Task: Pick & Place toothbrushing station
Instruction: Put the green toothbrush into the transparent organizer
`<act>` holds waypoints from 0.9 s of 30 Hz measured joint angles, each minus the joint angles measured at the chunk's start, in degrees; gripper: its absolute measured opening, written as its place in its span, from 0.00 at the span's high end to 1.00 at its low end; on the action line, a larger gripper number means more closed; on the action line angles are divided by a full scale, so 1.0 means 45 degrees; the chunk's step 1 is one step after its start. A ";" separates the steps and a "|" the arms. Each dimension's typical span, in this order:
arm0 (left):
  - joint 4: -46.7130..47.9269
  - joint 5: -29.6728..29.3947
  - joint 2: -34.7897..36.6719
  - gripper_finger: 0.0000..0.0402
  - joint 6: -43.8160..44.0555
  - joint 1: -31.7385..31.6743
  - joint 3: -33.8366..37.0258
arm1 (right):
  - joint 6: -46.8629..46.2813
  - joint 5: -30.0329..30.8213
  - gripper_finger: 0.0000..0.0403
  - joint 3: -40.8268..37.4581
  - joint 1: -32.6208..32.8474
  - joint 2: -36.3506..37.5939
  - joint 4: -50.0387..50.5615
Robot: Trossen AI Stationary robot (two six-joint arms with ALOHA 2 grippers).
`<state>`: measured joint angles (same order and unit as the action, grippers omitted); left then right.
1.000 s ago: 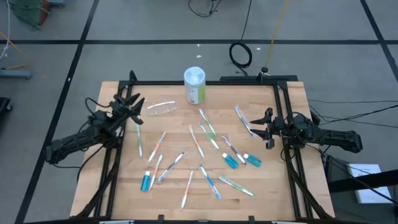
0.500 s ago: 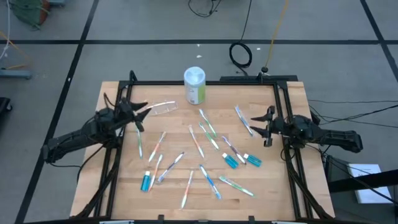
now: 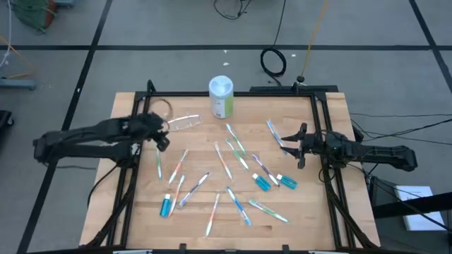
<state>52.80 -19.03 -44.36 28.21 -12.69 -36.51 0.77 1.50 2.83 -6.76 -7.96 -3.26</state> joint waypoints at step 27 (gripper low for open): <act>0.1646 -0.0031 -0.5558 0.59 0.9804 0.3030 0.0253 | 0.4788 0.0049 0.58 0.0000 0.0000 -0.0083 -0.1235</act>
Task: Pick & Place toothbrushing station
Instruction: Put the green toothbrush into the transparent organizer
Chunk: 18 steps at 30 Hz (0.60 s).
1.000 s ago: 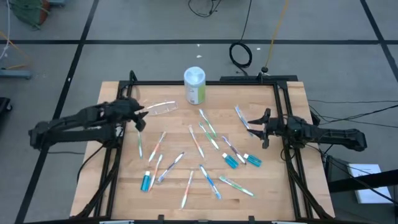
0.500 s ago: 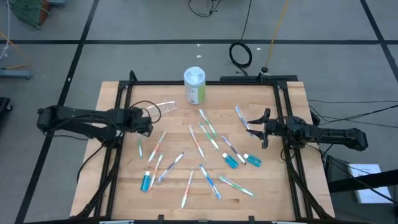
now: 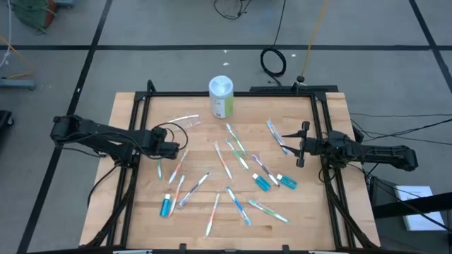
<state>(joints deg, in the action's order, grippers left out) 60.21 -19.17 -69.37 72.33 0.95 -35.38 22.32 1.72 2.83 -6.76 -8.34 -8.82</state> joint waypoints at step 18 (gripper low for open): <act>-0.0147 0.2483 -0.2497 0.59 0.2129 -0.0091 0.0282 | -0.0124 -0.0044 0.58 0.0000 0.0000 0.0000 0.0000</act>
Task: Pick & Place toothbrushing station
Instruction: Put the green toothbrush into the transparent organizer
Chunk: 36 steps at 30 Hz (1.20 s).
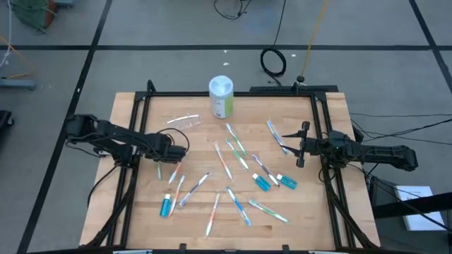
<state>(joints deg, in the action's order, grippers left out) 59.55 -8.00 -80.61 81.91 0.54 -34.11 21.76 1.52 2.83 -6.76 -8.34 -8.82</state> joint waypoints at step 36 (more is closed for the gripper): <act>0.0380 -0.0479 -0.0798 0.59 -0.3950 0.0231 -0.0459 | 0.0010 0.0034 0.58 0.0000 -0.0005 0.0005 0.0000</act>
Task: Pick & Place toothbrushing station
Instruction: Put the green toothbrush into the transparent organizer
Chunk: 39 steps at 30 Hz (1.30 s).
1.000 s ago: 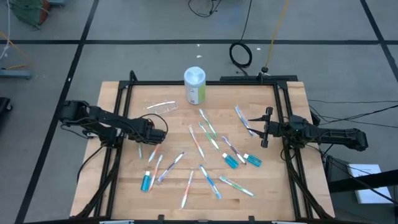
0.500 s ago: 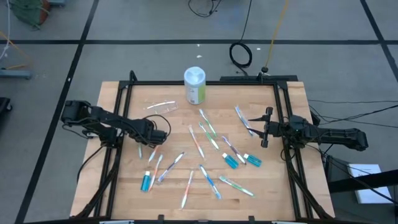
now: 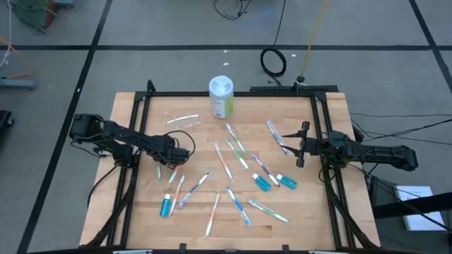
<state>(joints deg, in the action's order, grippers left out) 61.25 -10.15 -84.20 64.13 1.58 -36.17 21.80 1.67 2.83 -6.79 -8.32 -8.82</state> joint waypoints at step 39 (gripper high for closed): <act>-0.1771 -0.0940 0.0194 0.96 0.3070 0.1528 -0.0233 | 0.0000 -0.0039 0.58 0.0000 0.0003 -0.0005 0.0000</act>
<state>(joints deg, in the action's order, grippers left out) 53.28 -14.38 -83.33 77.95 8.46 -37.22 21.80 1.50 2.83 -6.77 -8.34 -8.82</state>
